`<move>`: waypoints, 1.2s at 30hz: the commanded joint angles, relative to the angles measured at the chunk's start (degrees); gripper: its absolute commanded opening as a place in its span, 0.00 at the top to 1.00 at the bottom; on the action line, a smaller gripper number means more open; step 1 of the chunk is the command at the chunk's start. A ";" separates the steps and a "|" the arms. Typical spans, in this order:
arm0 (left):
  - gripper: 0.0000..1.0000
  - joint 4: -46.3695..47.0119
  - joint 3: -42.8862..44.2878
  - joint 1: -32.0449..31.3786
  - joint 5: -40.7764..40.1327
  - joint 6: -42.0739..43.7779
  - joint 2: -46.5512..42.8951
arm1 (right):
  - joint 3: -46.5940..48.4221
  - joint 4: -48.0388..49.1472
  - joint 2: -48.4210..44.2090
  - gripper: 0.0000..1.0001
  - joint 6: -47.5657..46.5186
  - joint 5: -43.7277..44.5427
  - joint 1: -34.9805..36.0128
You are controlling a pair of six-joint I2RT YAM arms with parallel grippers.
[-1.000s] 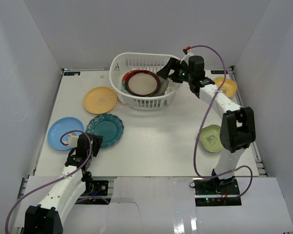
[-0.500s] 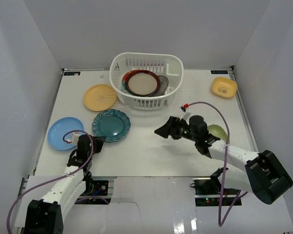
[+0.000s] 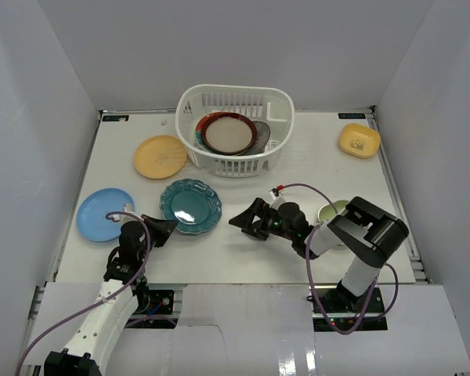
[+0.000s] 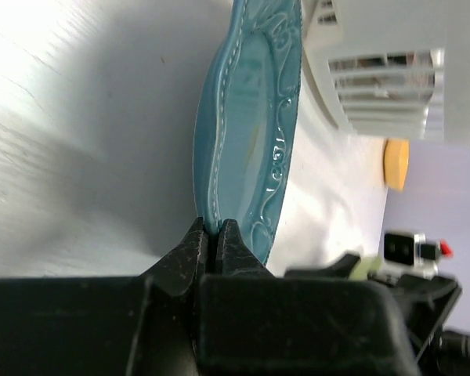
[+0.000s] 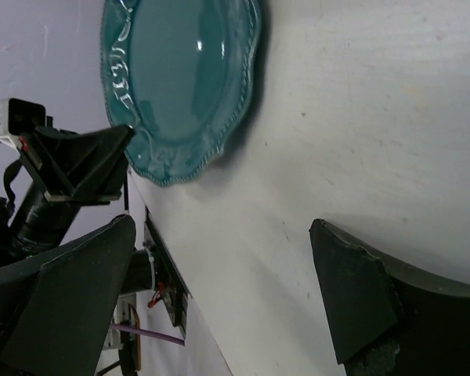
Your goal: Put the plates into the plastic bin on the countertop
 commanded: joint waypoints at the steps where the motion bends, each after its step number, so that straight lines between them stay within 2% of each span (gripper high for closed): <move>1: 1.00 -3.64 -4.25 -0.53 9.68 4.22 -1.63 | 2.90 9.72 4.79 0.02 4.61 1.06 0.69; 5: 1.00 -1.10 -5.57 -0.53 17.93 1.23 -2.42 | 4.13 15.08 11.99 0.02 9.79 0.09 1.05; 10: 1.00 1.19 -5.31 -0.53 23.14 -2.20 -6.19 | 2.12 18.70 13.94 0.02 11.21 1.14 1.31; 15: 1.00 3.21 -4.52 -0.53 27.00 -2.81 -6.11 | 1.59 18.87 12.89 0.11 10.51 0.97 1.31; 16: 1.00 3.48 -4.43 -0.53 28.05 -2.90 -6.03 | 1.67 18.78 12.80 0.15 10.24 0.71 1.31; 17: 1.00 4.09 -4.26 -0.53 28.50 -2.90 -5.68 | 1.68 19.39 12.37 0.29 10.24 0.53 1.40; 19: 1.00 5.92 -3.99 -0.53 29.99 -2.55 -5.15 | 1.76 20.01 11.49 0.36 9.98 0.00 1.31; 20: 1.00 6.11 -3.90 -0.53 30.52 -2.20 -4.62 | 1.76 20.36 11.05 0.54 9.80 -0.26 1.40; 23: 1.00 5.77 -1.38 -0.53 32.02 1.21 -1.55 | 1.33 21.42 8.42 0.81 9.45 -0.88 1.31; 24: 0.96 5.59 -0.57 -0.53 32.45 2.10 -0.15 | 1.15 21.25 6.14 0.87 9.28 -1.05 1.31; 26: 0.79 3.93 2.84 -0.53 32.46 4.20 1.18 | 0.19 20.28 2.89 0.92 8.40 -1.05 1.40; 27: 0.59 2.53 4.43 -0.53 32.28 6.83 2.40 | 0.09 18.02 -1.22 0.92 7.61 -1.05 1.40; 29: 0.43 -0.63 8.12 -0.53 31.24 9.82 3.11 | 0.62 13.71 -6.33 0.92 3.85 -0.88 1.22; 31: 0.28 -5.19 15.32 -0.53 29.57 15.27 4.34 | 2.28 3.79 -14.42 0.92 0.15 -0.35 1.14; 33: 0.23 -8.37 23.38 -0.53 26.06 18.88 4.96 | 6.13 -3.50 -22.13 0.92 -6.17 0.96 0.70; 34: 0.20 -9.78 26.04 -0.53 24.82 21.94 5.57 | 7.98 -10.67 -24.18 0.92 -8.28 1.32 0.35; 36: 0.14 -13.12 32.44 -0.53 20.26 24.24 5.75 | 14.11 -16.52 -28.13 0.92 -13.46 1.23 -1.49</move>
